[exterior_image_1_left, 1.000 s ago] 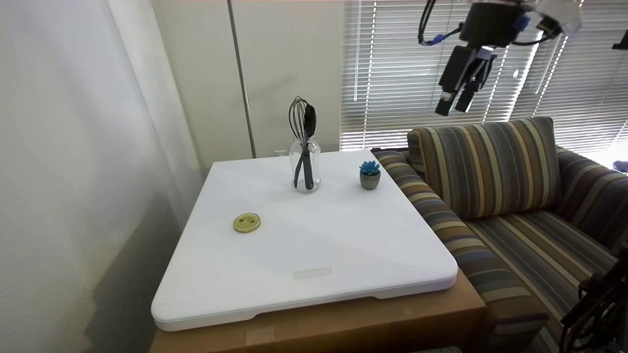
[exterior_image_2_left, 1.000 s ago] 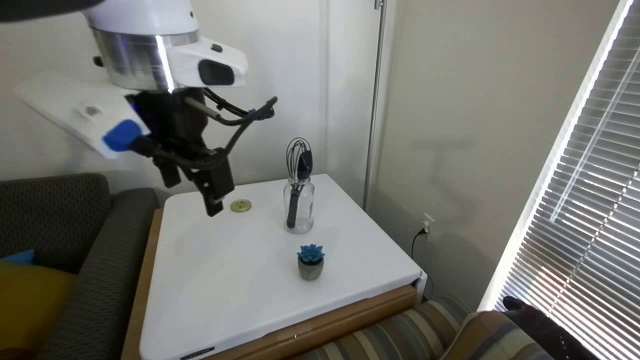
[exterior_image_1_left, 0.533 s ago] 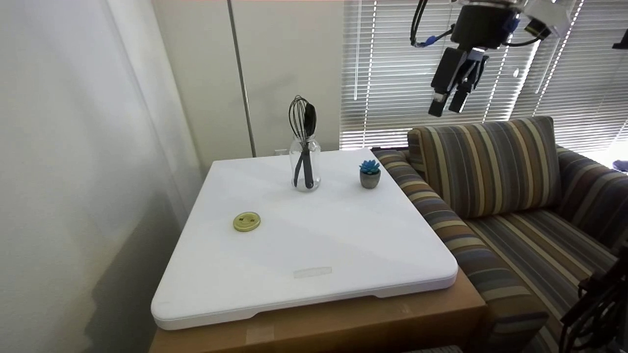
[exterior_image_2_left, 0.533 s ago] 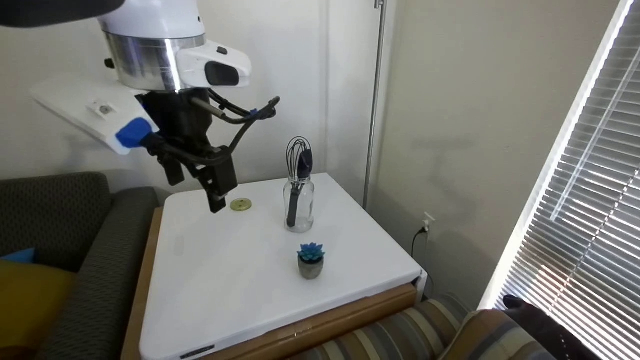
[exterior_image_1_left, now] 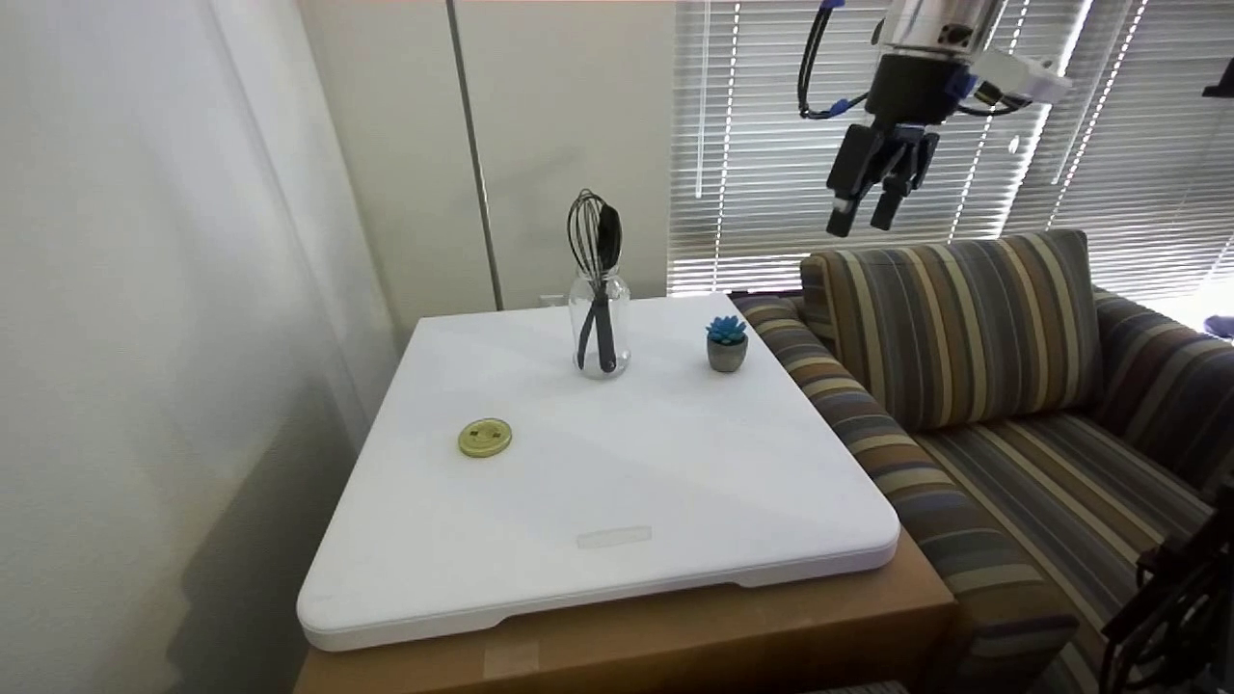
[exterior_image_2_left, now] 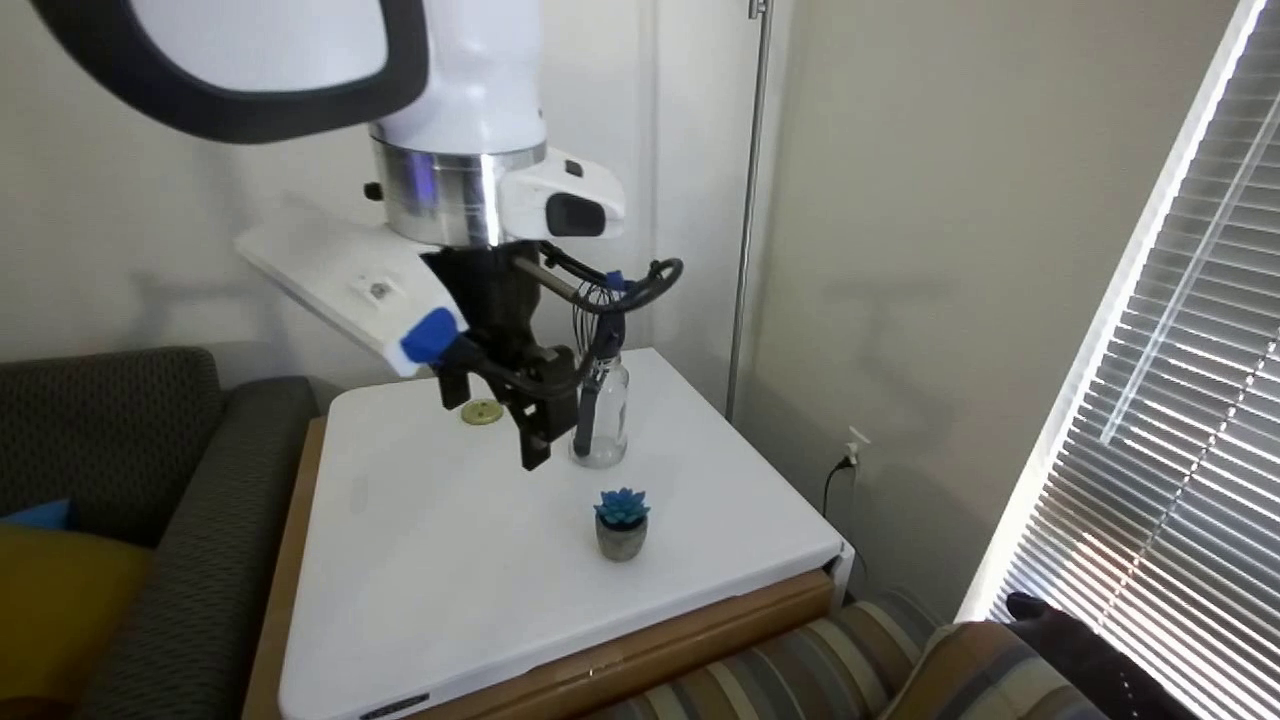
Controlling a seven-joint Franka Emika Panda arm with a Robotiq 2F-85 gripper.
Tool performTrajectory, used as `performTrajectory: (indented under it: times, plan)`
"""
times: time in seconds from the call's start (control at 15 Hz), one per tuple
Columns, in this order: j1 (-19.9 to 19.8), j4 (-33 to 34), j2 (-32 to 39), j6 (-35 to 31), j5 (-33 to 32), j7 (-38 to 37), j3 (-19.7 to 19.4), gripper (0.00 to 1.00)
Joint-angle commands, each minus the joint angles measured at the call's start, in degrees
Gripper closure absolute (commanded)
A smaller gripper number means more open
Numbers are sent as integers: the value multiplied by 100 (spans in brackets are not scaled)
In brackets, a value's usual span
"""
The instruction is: Move the flowerpot to the left
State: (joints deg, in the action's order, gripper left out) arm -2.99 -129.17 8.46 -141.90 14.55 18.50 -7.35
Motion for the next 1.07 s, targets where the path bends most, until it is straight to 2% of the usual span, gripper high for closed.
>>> performTrajectory:
  times: [0.0, 0.13, 0.27, 0.33, 0.47, 0.67, 0.8, 1.0]
  plan:
    - [-405, 937, 958, 143, 487, 322, 280, 0]
    - [-607, 1400, 1458, 243, 940, 558, 596, 0]
    - [-735, 1822, 1899, 260, 1056, 612, 832, 0]
    - [-646, 1247, 1396, 38, 769, 334, 736, 0]
    - [-666, 1390, 1607, 4, 735, 280, 823, 0]
    - [-704, 1339, 1543, -56, 797, 452, 873, 0]
    - [-628, 1509, 1736, -199, 600, 446, 859, 0]
    - [-657, 1971, 2084, 39, 166, 653, 965, 0]
